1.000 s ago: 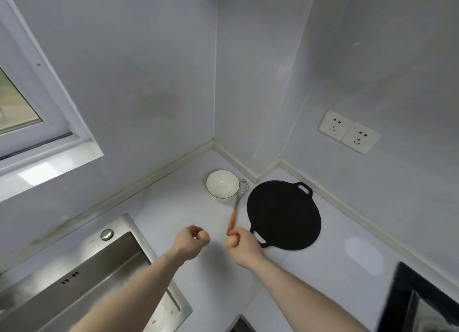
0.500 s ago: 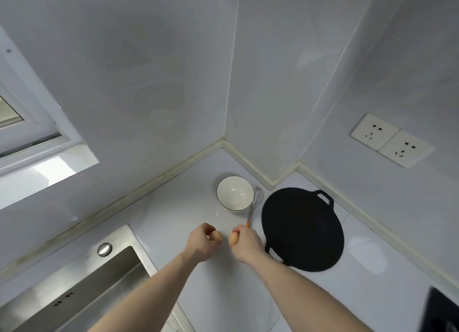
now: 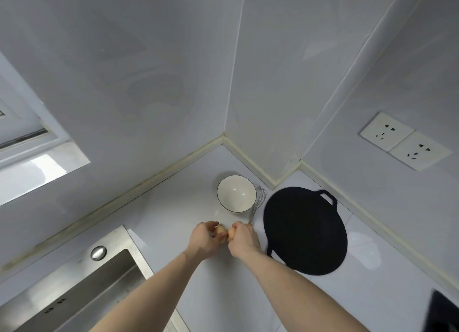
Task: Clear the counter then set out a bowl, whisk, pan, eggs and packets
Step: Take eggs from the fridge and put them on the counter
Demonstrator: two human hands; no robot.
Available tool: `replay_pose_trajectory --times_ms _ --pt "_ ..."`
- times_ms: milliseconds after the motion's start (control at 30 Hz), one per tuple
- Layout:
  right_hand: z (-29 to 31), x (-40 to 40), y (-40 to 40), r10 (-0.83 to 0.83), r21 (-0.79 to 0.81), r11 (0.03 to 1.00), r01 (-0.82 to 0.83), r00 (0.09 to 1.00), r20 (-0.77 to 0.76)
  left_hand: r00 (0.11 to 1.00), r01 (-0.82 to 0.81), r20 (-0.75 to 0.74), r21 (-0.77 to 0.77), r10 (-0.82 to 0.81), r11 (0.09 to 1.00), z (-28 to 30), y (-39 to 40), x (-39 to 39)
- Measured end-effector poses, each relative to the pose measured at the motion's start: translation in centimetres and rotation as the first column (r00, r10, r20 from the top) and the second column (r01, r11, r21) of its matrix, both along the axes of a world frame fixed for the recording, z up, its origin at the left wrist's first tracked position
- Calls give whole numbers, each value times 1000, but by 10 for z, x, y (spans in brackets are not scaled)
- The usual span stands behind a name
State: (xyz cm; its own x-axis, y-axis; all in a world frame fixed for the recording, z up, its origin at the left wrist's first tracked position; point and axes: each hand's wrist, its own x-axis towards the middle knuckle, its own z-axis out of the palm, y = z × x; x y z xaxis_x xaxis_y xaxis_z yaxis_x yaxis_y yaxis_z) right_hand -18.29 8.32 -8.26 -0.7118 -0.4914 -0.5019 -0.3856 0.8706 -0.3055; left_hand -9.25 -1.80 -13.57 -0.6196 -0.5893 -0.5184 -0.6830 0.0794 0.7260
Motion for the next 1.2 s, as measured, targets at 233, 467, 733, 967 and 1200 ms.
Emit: replay_pose_trajectory --times_ms 233,467,733,967,1200 --pt "-2 3 2 4 -39 999 -4 1000 4 1000 -23 -15 -3 23 1000 3 -2 4" --pt "3 2 10 16 -35 999 -15 1000 17 999 -24 -21 4 24 1000 11 1 12" --pt "13 10 30 -6 -91 996 10 999 38 1000 -17 0 -52 17 999 17 7 26" --pt "33 22 66 -2 -176 984 8 999 33 995 65 -68 -171 -78 983 44 21 53" --pt "52 51 116 -35 -272 961 55 996 79 978 136 -116 -258 -171 956 68 46 104"
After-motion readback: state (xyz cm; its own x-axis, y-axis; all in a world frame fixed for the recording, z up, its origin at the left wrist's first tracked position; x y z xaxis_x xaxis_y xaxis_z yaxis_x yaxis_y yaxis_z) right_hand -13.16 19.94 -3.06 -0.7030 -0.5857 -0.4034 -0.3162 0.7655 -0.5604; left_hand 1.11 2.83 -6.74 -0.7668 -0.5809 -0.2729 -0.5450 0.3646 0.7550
